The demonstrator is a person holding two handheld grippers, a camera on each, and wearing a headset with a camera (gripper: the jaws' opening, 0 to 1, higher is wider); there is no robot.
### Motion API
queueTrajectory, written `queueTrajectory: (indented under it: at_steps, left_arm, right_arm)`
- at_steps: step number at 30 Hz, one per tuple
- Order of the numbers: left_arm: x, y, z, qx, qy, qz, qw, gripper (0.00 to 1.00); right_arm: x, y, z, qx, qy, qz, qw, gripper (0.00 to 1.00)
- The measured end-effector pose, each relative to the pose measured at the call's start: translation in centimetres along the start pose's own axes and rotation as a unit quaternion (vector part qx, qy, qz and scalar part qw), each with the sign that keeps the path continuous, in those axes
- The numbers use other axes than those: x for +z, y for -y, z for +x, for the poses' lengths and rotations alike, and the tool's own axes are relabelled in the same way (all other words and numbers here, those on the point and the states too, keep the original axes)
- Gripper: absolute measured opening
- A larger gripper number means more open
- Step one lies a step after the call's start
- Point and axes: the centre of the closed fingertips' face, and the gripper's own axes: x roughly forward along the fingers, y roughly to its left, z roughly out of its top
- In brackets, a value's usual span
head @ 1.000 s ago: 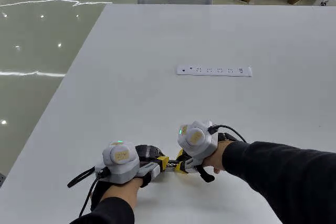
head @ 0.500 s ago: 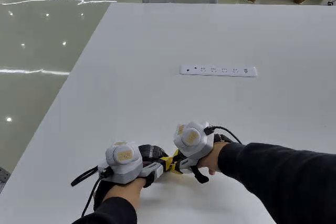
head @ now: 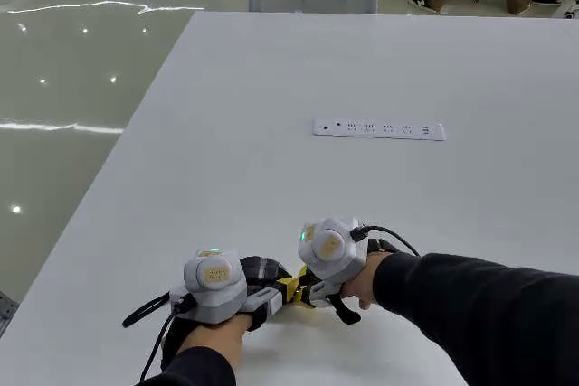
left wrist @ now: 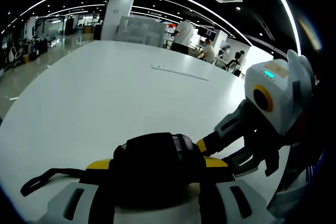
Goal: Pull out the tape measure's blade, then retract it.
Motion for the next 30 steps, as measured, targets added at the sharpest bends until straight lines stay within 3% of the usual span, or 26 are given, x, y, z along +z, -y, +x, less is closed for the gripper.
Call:
queueTrajectory:
  at_steps: [4, 8, 11, 13, 14, 16, 18, 21, 22, 25, 30]
  left_arm:
    - [0.0, 0.0, 0.0, 0.000, 0.001, 0.000, 1.0000, 0.60]
    - [0.1, 0.1, -0.1, 0.003, 0.007, 0.005, 1.0000, 0.62]
    - [0.1, 0.0, 0.0, -0.002, -0.004, -0.001, 1.0000, 0.62]
    - [0.2, 0.0, -0.1, -0.008, -0.001, 0.002, 1.0000, 0.62]
    - [0.5, 0.1, -0.2, -0.011, 0.007, 0.024, 0.9996, 0.62]
    - [1.0, 0.1, -0.5, -0.014, 0.016, 0.022, 0.9995, 0.64]
    - [1.7, -0.2, -0.9, -0.019, 0.024, -0.010, 0.9995, 0.71]
    - [4.2, -0.8, -1.8, -0.024, 0.063, -0.020, 0.9976, 0.89]
    - [4.5, -0.8, -1.9, -0.028, 0.067, -0.021, 0.9972, 0.97]
    - [5.0, -0.2, -2.7, -0.071, 0.064, -0.010, 0.9953, 1.00]
    - [4.9, -1.2, -3.8, -0.084, 0.052, 0.013, 0.9951, 1.00]
  right_arm:
    - [0.0, 0.0, 0.0, -0.004, -0.007, -0.008, 0.9999, 0.13]
    - [0.0, 0.0, -0.1, -0.010, -0.002, 0.006, 0.9999, 0.13]
    - [0.0, 0.0, -0.1, -0.018, 0.001, 0.015, 0.9997, 0.14]
    - [0.0, 0.0, -0.2, -0.024, 0.006, 0.028, 0.9993, 0.14]
    - [-0.2, 0.0, -0.3, -0.027, 0.008, 0.039, 0.9988, 0.14]
    - [-0.2, 0.1, -0.4, -0.033, 0.013, 0.051, 0.9981, 0.17]
    - [-0.4, -0.1, -0.7, -0.036, 0.019, 0.070, 0.9967, 0.25]
    - [-0.7, -0.4, -1.5, -0.042, 0.027, 0.072, 0.9961, 0.28]
    - [-0.8, -0.4, -1.8, -0.044, 0.030, 0.074, 0.9958, 0.29]
    - [-1.3, -0.5, -2.9, -0.052, 0.043, 0.093, 0.9934, 0.31]
    - [-1.6, -0.1, -5.3, -0.074, 0.072, 0.123, 0.9870, 0.37]
